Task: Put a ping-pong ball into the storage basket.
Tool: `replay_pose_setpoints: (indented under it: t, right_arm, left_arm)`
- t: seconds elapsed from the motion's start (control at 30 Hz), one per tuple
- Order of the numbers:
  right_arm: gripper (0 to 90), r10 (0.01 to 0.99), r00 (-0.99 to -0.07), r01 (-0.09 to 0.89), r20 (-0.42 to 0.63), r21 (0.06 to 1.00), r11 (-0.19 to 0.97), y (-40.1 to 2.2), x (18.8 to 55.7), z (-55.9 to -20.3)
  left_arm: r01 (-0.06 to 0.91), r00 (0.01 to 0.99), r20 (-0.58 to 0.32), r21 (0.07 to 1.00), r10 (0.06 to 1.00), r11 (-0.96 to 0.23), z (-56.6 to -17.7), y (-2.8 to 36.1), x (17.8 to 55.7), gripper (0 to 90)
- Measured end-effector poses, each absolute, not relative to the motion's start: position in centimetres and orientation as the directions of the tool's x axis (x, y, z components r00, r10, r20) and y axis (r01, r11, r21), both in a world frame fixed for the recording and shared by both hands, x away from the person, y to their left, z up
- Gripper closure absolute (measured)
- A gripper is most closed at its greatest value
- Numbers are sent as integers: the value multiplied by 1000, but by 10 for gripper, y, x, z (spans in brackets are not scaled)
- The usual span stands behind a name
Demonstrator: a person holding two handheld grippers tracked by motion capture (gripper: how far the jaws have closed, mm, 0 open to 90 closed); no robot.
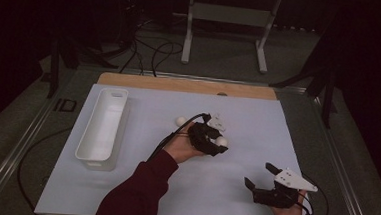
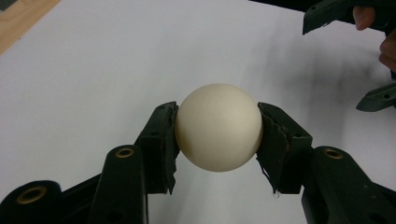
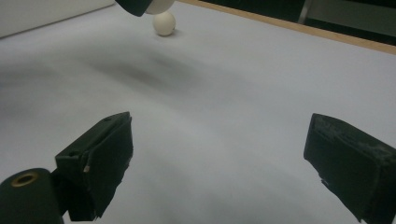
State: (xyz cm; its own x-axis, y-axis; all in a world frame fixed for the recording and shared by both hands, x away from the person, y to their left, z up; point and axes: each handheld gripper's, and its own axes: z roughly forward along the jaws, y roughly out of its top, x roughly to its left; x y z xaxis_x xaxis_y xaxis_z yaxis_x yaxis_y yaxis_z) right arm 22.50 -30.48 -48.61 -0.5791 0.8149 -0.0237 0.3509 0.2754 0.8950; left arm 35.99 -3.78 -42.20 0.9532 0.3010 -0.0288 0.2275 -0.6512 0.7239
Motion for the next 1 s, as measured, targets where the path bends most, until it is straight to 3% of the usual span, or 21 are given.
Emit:
replay_pose_setpoints:
  t: [1.0]
  right_arm:
    - [79,814,-581,351,-19,896,272,-304,224,-486]
  left_arm:
    - [203,955,-3,735,297,-647,-411,-14,359,510]
